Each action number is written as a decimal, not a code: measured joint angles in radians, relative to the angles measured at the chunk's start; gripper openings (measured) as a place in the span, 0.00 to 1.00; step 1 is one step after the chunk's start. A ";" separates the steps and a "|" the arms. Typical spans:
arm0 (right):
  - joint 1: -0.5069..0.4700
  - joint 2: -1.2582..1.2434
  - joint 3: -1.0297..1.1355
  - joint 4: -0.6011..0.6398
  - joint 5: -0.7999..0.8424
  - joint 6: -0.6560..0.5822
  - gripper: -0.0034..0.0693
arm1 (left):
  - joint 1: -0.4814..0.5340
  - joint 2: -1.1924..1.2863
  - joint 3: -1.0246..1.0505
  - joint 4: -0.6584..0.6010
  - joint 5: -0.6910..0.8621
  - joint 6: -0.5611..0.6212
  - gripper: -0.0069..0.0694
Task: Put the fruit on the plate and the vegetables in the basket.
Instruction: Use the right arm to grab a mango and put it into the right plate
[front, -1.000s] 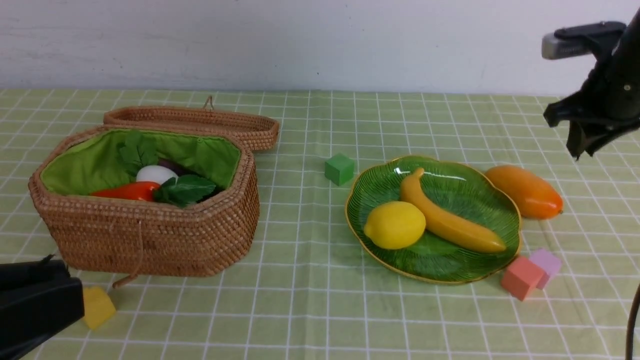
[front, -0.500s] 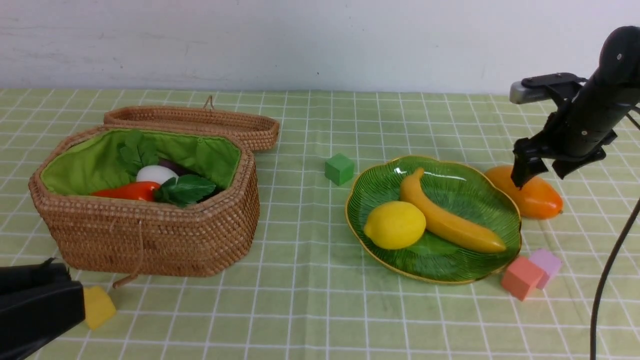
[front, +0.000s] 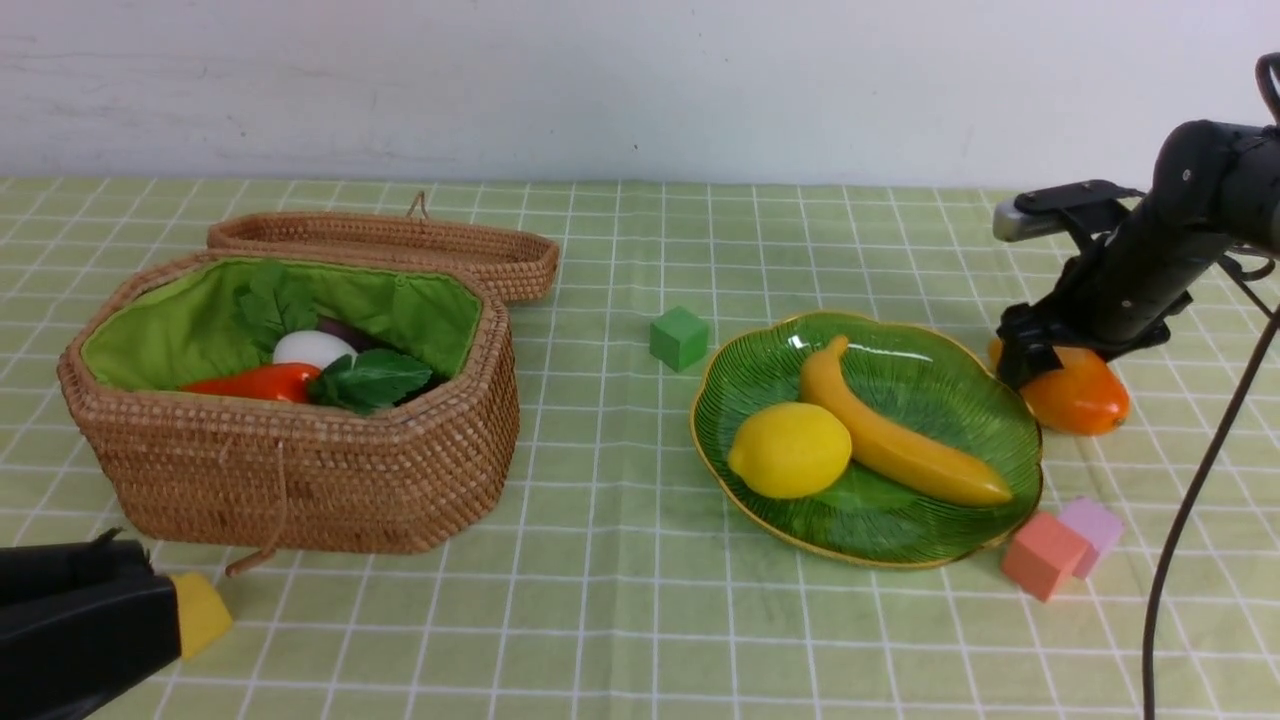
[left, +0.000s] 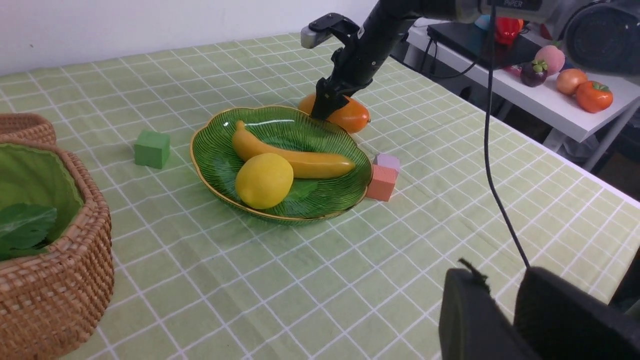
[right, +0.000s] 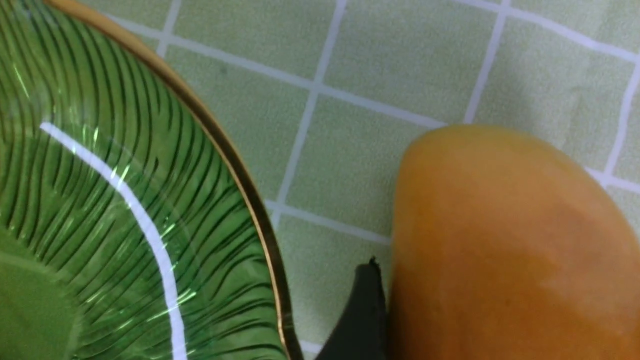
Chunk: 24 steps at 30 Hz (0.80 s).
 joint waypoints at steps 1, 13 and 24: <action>0.000 0.002 0.000 0.002 0.000 0.000 0.92 | 0.000 0.000 0.000 -0.009 0.000 0.000 0.28; 0.000 0.034 0.000 0.015 -0.005 0.001 0.81 | 0.000 0.000 0.000 -0.041 0.000 0.000 0.28; 0.000 -0.077 0.000 -0.058 0.054 0.086 0.81 | 0.000 0.000 0.000 0.020 -0.001 0.004 0.28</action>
